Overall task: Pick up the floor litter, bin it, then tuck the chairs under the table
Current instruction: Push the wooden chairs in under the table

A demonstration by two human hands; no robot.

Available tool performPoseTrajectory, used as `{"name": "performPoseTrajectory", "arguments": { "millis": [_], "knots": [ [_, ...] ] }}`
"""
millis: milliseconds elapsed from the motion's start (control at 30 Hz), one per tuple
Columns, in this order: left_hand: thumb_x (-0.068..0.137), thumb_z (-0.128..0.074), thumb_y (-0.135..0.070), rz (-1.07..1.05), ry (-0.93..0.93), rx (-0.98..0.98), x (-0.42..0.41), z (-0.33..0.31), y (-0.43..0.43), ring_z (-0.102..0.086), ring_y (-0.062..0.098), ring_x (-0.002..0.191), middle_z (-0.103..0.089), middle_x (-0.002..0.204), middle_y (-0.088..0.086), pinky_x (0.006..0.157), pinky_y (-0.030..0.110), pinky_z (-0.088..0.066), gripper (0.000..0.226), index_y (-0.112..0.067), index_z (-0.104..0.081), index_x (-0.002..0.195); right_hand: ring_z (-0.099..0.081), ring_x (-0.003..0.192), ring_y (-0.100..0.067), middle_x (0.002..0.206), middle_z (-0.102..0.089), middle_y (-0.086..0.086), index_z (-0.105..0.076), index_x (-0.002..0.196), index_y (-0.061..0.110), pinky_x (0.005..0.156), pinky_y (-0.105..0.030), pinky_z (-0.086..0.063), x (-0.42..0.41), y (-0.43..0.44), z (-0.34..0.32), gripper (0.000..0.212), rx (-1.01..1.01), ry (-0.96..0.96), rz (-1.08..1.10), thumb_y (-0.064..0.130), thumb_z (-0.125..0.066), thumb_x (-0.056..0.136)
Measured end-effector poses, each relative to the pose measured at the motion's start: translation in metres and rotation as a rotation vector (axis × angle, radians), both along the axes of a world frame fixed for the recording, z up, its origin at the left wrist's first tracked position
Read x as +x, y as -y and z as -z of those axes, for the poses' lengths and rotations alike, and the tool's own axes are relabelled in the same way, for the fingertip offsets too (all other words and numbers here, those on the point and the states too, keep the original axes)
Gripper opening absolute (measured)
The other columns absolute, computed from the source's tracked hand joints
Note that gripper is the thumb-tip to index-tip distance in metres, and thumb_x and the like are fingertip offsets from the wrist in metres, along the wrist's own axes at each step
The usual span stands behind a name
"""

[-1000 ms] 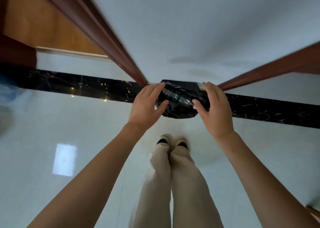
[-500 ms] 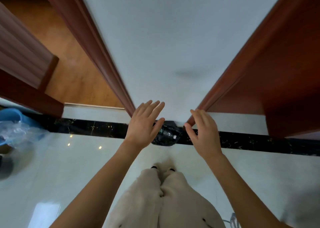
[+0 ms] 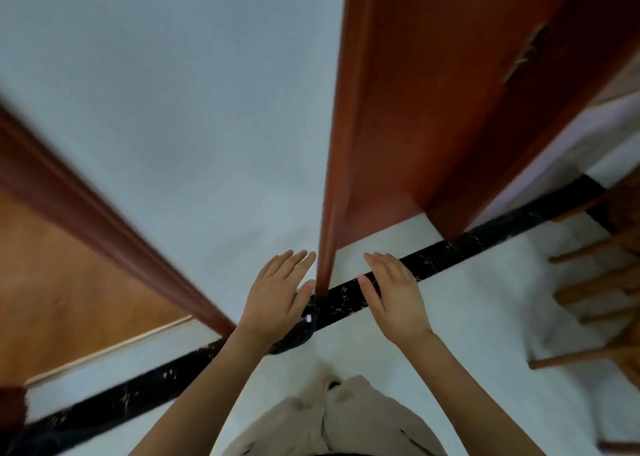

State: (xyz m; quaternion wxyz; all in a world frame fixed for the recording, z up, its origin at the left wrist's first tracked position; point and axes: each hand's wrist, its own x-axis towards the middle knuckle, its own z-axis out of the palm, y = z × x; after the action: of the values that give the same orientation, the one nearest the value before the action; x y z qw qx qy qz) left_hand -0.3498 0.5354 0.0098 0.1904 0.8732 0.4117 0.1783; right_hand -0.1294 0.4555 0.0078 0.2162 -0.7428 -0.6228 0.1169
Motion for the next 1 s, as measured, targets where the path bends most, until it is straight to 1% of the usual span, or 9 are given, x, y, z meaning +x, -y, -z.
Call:
{"name": "performPoseTrajectory", "arguments": {
  "millis": [67,200,300,367,533,667,833,933,1000],
  "knots": [
    [0.101,-0.027,-0.042,0.073,0.04,0.033,0.004,-0.01,-0.007,-0.04,0.021,0.136,-0.05,0.143,0.0,0.115,0.033,-0.025,0.05,-0.019,-0.046,0.143,-0.042,0.136,-0.025,0.143,-0.052,-0.005,-0.048,0.142,0.015,0.111,-0.049,-0.035,0.002,0.016,-0.009,0.064,0.009,-0.002,0.08,0.056,-0.019,0.102],
    [0.101,-0.03,-0.04,0.225,0.112,0.056,0.022,-0.027,-0.01,-0.038,0.015,0.136,-0.048,0.144,-0.004,0.114,0.029,-0.024,0.048,-0.02,-0.046,0.142,-0.045,0.133,-0.023,0.14,-0.054,-0.003,-0.049,0.141,0.017,0.111,-0.044,-0.036,0.004,0.055,-0.031,0.062,0.042,0.037,0.269,0.055,-0.021,0.102],
    [0.101,-0.029,-0.041,0.363,0.142,0.068,0.045,-0.037,-0.003,-0.038,0.015,0.136,-0.048,0.144,-0.005,0.112,0.036,-0.032,0.049,-0.02,-0.046,0.142,-0.045,0.133,-0.022,0.14,-0.054,-0.001,-0.05,0.141,0.017,0.113,-0.038,-0.033,0.002,0.09,-0.044,0.061,0.058,0.067,0.407,0.055,-0.021,0.101],
    [0.101,-0.027,-0.042,0.466,0.158,0.086,0.06,-0.042,0.006,-0.038,0.015,0.136,-0.048,0.144,-0.005,0.112,0.037,-0.032,0.051,-0.019,-0.046,0.143,-0.043,0.134,-0.02,0.141,-0.054,0.001,-0.049,0.141,0.019,0.114,-0.034,-0.03,0.0,0.114,-0.05,0.059,0.057,0.08,0.504,0.053,-0.023,0.102],
    [0.101,-0.027,-0.04,0.683,0.196,0.114,0.096,-0.059,0.04,-0.039,0.013,0.133,-0.052,0.14,0.0,0.113,0.03,-0.026,0.052,-0.014,-0.049,0.14,-0.045,0.132,-0.018,0.139,-0.055,0.003,-0.05,0.14,0.019,0.112,-0.035,-0.033,-0.009,0.172,-0.065,0.055,0.08,0.104,0.728,0.051,-0.027,0.102],
    [0.102,-0.023,-0.045,0.843,0.203,0.115,0.126,-0.067,0.069,-0.04,0.015,0.136,-0.05,0.143,-0.002,0.113,0.036,-0.031,0.055,-0.015,-0.048,0.142,-0.046,0.129,-0.018,0.137,-0.056,0.003,-0.051,0.139,0.018,0.109,-0.038,-0.038,-0.011,0.216,-0.077,0.058,0.094,0.12,0.865,0.052,-0.025,0.101],
    [0.101,-0.027,-0.044,0.963,0.235,0.117,0.163,-0.075,0.111,-0.041,0.015,0.135,-0.051,0.142,-0.001,0.112,0.036,-0.032,0.053,-0.016,-0.049,0.141,-0.047,0.128,-0.018,0.135,-0.057,0.003,-0.052,0.138,0.017,0.106,-0.037,-0.039,-0.005,0.27,-0.085,0.057,0.118,0.151,1.013,0.052,-0.026,0.101],
    [0.101,-0.026,-0.044,1.015,0.247,0.12,0.181,-0.08,0.141,-0.04,0.014,0.135,-0.051,0.142,-0.002,0.113,0.034,-0.029,0.054,-0.015,-0.049,0.141,-0.048,0.127,-0.018,0.134,-0.057,0.003,-0.053,0.137,0.016,0.107,-0.032,-0.036,-0.001,0.301,-0.086,0.056,0.132,0.167,1.083,0.051,-0.027,0.101],
    [0.101,-0.027,-0.042,1.047,0.251,0.114,0.19,-0.081,0.163,-0.041,0.015,0.134,-0.052,0.141,-0.001,0.113,0.034,-0.03,0.053,-0.014,-0.049,0.14,-0.048,0.127,-0.017,0.133,-0.058,0.003,-0.053,0.137,0.016,0.106,-0.031,-0.036,0.0,0.323,-0.082,0.056,0.126,0.164,1.124,0.051,-0.028,0.1]
  ]
}}
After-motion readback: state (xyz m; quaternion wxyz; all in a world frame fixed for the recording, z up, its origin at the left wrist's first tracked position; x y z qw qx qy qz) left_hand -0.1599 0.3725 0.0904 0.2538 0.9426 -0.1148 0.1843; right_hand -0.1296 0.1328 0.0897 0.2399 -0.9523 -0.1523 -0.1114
